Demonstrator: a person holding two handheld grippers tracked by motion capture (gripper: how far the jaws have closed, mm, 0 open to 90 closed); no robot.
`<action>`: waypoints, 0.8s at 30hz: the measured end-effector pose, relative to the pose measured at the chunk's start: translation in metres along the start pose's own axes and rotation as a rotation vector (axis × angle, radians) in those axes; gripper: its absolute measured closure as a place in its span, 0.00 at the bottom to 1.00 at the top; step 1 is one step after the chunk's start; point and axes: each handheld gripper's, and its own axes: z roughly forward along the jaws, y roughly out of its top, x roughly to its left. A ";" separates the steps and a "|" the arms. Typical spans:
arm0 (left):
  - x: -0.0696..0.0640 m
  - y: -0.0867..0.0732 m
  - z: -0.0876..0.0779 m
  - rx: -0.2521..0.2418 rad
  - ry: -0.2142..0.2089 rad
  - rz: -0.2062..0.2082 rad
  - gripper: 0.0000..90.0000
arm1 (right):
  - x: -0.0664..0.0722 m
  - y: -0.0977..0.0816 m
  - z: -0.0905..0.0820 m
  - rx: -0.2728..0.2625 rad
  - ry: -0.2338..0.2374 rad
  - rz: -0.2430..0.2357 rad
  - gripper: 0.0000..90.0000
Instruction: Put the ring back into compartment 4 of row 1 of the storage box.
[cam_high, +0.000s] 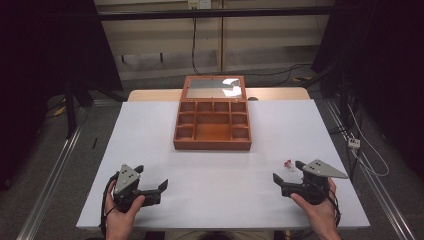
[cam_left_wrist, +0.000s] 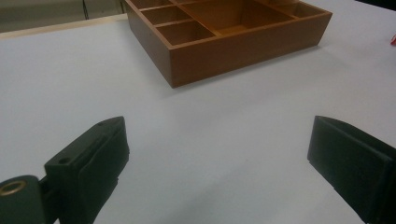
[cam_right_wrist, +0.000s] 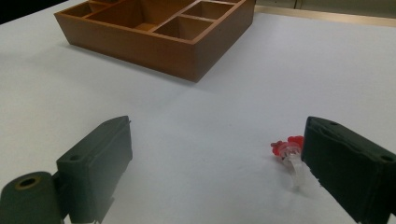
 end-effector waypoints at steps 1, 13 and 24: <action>0.000 0.000 0.000 0.002 0.000 0.001 0.06 | 0.000 0.000 0.000 -0.004 0.000 0.005 0.10; 0.003 -0.001 0.000 0.016 0.005 -0.005 0.05 | -0.006 0.002 0.001 0.005 -0.002 -0.014 0.08; 0.002 -0.001 -0.002 0.018 -0.008 0.020 0.05 | -0.019 0.001 0.005 0.091 -0.035 0.006 0.15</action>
